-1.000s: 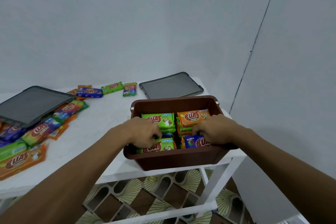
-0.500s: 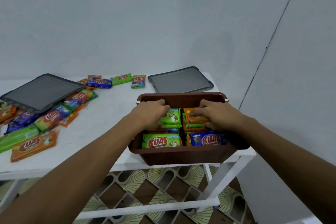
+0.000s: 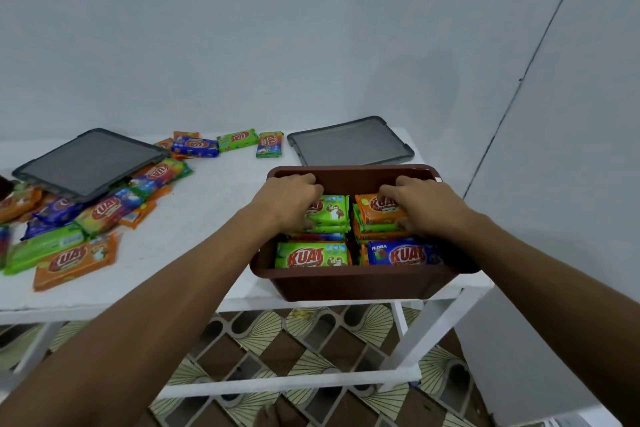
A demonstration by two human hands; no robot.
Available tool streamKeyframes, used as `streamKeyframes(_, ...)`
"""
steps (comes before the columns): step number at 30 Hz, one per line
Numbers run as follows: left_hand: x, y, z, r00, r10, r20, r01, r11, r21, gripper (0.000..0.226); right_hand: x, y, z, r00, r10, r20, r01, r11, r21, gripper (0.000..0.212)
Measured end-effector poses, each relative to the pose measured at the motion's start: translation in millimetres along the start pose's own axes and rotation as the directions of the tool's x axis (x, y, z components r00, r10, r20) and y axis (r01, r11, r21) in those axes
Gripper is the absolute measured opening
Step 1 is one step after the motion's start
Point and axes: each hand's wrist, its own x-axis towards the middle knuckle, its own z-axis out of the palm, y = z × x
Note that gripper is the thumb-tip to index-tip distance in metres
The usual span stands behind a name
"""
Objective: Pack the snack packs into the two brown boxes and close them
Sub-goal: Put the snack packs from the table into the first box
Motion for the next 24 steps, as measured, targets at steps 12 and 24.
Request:
streamKeyframes(12, -9.3, -55.2, 6.7, 0.931, -0.104, -0.351, -0.065, 0.897, -0.437, 0.011, 20.6, 0.1, -20.5, 0.994, -0.066, -0.091, 0.081, 0.983, 0.166, 0.027)
streamKeyframes(24, 24.8, -145.6, 70.4, 0.961, -0.266, -0.078, 0.181, 0.815, -0.551, 0.022, 118.2, -14.2, -42.5, 0.953, -0.100, -0.285, 0.186, 0.939, 0.290, 0.015)
